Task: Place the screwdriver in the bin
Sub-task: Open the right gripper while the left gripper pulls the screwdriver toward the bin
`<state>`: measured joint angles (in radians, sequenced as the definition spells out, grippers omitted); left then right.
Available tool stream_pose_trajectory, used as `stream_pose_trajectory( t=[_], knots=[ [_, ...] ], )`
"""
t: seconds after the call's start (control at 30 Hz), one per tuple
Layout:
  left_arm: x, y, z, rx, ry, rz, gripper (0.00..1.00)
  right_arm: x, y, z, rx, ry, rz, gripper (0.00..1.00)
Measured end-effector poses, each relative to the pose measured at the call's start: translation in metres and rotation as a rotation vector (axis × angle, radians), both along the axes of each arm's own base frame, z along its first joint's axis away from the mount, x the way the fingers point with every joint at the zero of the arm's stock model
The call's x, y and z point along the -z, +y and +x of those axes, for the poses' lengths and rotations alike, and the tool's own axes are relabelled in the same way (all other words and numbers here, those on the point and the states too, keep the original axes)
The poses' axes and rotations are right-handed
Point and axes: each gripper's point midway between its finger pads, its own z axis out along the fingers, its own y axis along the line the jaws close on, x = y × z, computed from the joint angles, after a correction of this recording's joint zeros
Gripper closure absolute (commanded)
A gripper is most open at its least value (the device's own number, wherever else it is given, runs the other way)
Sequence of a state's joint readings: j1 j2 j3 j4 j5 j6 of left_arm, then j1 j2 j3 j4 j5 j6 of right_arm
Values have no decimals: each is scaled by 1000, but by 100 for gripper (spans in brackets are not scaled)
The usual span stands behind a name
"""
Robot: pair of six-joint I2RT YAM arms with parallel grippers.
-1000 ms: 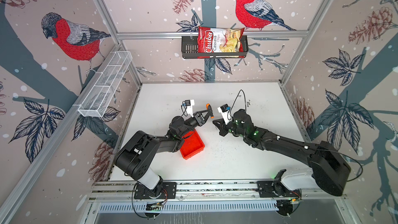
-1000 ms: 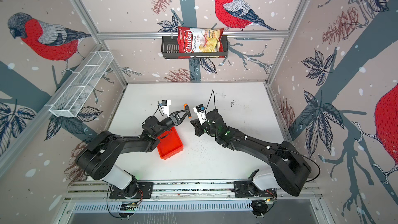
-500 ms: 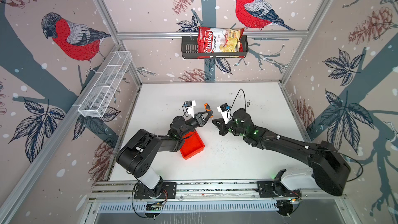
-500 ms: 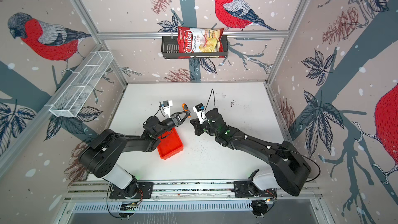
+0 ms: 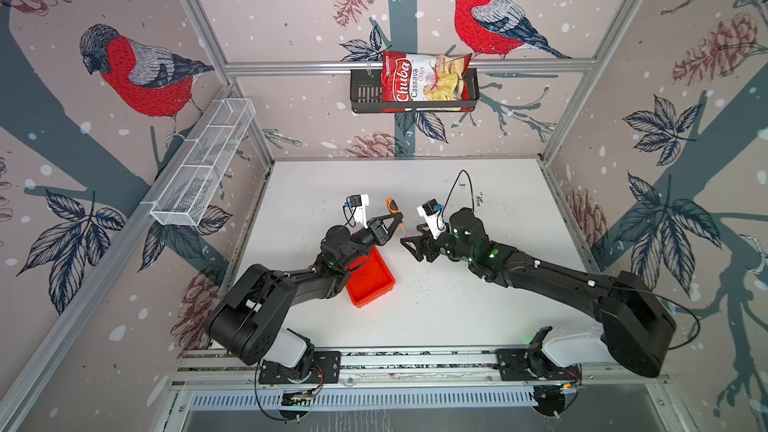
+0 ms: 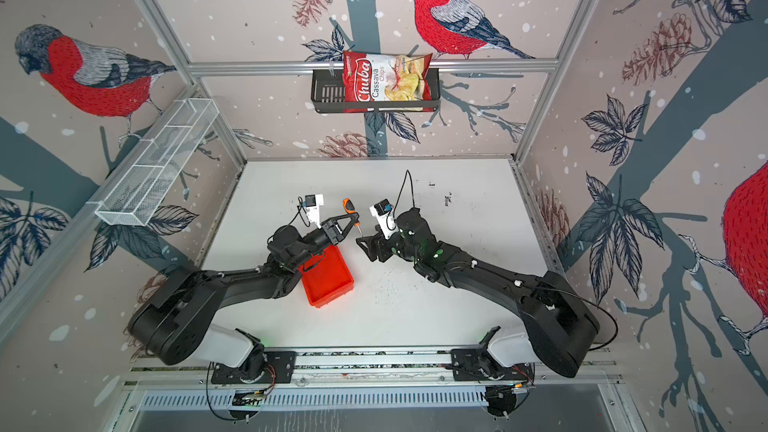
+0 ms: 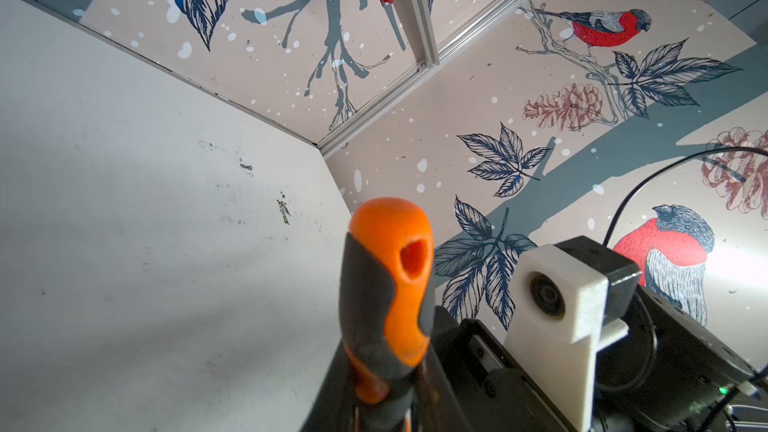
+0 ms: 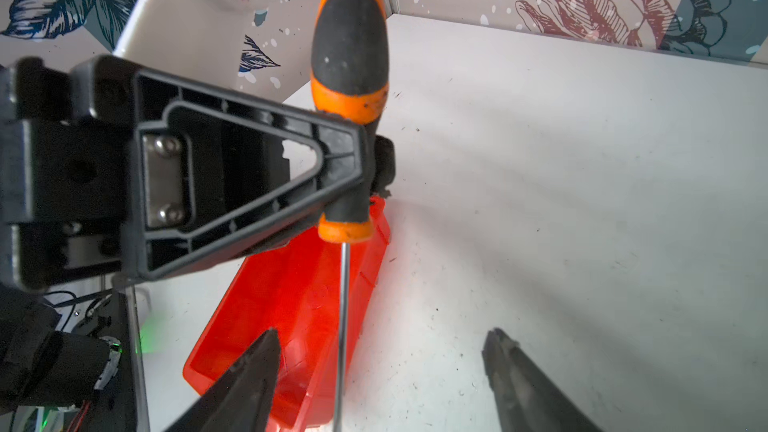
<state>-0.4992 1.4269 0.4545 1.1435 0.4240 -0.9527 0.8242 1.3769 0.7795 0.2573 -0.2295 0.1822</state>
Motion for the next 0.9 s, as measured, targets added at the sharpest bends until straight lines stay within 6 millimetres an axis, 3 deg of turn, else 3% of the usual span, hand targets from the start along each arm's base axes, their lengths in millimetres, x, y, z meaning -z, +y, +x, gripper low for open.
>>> stream_pose_trajectory(
  t=[0.3,0.67,0.9],
  knots=[
    [1,36,-7,-160,38,243,94,1,7,-8,-96,-39,-17,0],
    [48,83,-26,-294,235,536,94,2,22,-10,-227,-174,-98,0],
    [88,92,-31,-283,377,668,94,11,24,-16,-286,-216,-155,0]
  ],
)
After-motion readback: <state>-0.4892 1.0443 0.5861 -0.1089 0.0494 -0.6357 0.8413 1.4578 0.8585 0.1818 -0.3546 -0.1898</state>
